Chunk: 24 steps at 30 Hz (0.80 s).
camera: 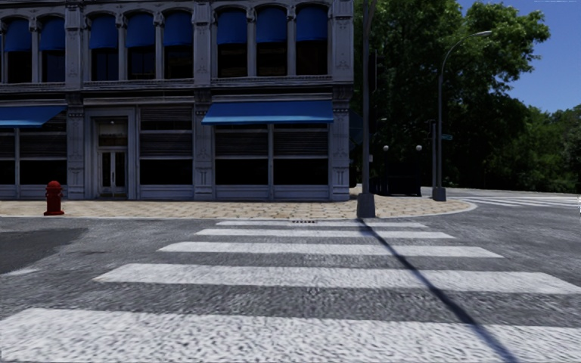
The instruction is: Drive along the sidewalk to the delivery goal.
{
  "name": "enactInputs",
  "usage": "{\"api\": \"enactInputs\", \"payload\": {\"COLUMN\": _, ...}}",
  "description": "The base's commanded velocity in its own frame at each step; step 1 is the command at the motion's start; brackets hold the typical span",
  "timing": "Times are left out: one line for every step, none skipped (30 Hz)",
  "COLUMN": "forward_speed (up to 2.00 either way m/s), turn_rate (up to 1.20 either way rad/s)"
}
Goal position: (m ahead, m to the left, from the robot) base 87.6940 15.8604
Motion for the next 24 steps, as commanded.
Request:
{"api": "enactInputs", "payload": {"forward_speed": 2.0, "turn_rate": -0.28}}
{"api": "enactInputs", "payload": {"forward_speed": 2.0, "turn_rate": -0.28}}
{"api": "enactInputs", "payload": {"forward_speed": 2.0, "turn_rate": -0.28}}
{"api": "enactInputs", "payload": {"forward_speed": 2.0, "turn_rate": -0.28}}
{"api": "enactInputs", "payload": {"forward_speed": 2.0, "turn_rate": -0.28}}
{"api": "enactInputs", "payload": {"forward_speed": 2.0, "turn_rate": -0.28}}
{"api": "enactInputs", "payload": {"forward_speed": 2.0, "turn_rate": -0.28}}
{"api": "enactInputs", "payload": {"forward_speed": 2.0, "turn_rate": -0.28}}
{"api": "enactInputs", "payload": {"forward_speed": 2.0, "turn_rate": -0.28}}
{"api": "enactInputs", "payload": {"forward_speed": 2.0, "turn_rate": -0.28}}
{"api": "enactInputs", "payload": {"forward_speed": 2.0, "turn_rate": -0.28}}
{"api": "enactInputs", "payload": {"forward_speed": 2.0, "turn_rate": -0.28}}
{"api": "enactInputs", "payload": {"forward_speed": 2.0, "turn_rate": -0.28}}
{"api": "enactInputs", "payload": {"forward_speed": 2.0, "turn_rate": -0.28}}
{"api": "enactInputs", "payload": {"forward_speed": 2.0, "turn_rate": -0.28}}
{"api": "enactInputs", "payload": {"forward_speed": 2.0, "turn_rate": -0.28}}
{"api": "enactInputs", "payload": {"forward_speed": 2.0, "turn_rate": -0.28}}
{"api": "enactInputs", "payload": {"forward_speed": 2.0, "turn_rate": -0.28}}
{"api": "enactInputs", "payload": {"forward_speed": 2.0, "turn_rate": -0.28}}
{"api": "enactInputs", "payload": {"forward_speed": 2.0, "turn_rate": -0.28}}
{"api": "enactInputs", "payload": {"forward_speed": 2.0, "turn_rate": -0.28}}
{"api": "enactInputs", "payload": {"forward_speed": 2.0, "turn_rate": -0.28}}
{"api": "enactInputs", "payload": {"forward_speed": 2.0, "turn_rate": -0.28}}
{"api": "enactInputs", "payload": {"forward_speed": 2.0, "turn_rate": -0.28}}
